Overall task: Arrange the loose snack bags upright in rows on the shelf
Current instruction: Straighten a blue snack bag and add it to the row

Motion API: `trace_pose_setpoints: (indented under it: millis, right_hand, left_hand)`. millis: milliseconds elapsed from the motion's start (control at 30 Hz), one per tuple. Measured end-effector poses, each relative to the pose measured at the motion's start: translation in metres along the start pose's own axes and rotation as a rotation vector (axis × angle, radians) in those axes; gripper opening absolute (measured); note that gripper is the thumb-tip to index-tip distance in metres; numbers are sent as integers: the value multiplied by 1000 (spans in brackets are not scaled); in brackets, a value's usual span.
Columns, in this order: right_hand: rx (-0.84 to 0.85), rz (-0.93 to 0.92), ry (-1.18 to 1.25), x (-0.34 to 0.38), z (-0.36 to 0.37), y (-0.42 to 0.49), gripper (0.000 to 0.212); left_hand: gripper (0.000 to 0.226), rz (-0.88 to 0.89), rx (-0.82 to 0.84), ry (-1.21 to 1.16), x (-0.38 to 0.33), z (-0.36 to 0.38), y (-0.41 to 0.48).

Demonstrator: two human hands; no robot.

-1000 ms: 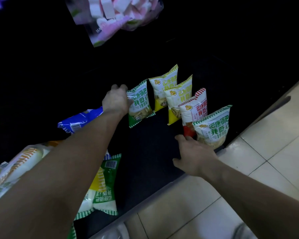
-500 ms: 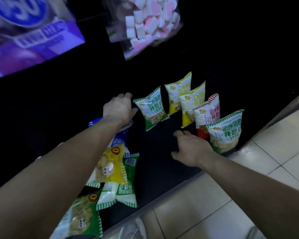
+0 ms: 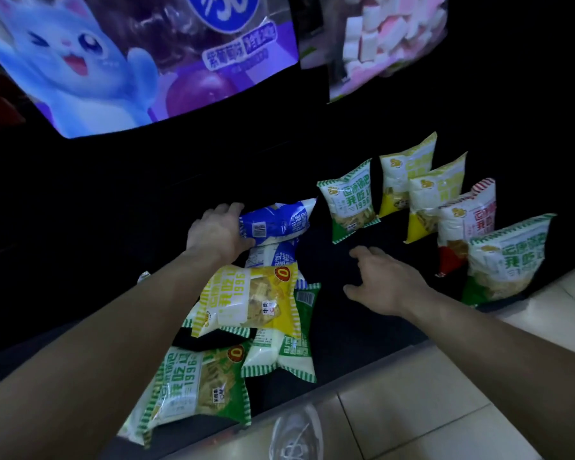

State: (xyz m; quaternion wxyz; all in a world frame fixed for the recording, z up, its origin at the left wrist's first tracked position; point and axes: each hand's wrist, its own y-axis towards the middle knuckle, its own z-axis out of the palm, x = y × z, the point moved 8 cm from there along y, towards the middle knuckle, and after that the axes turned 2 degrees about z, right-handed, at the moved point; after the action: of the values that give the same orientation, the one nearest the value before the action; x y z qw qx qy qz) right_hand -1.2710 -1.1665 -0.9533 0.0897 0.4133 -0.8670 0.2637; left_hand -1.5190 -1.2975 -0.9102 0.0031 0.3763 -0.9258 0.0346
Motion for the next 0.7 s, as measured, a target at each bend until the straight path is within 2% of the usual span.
trace_pose_setpoints:
  millis: [233,400,533,700]
  right_hand:
    - [11,-17,1,9,21,22,72]
    - [-15,-22,44,13,16,24,77]
    - [-117,-38,140,22,-11,17,79]
    - [-288,-27,292,21,-47,-4,52]
  left_hand:
    - [81,0,73,-103,-12,32,28]
    - [45,84,-77,-123,-26,14,26]
    - [35,170,-236,-123,-43,-30,4]
    - [32,288,-355,-215,-72,-65,-38]
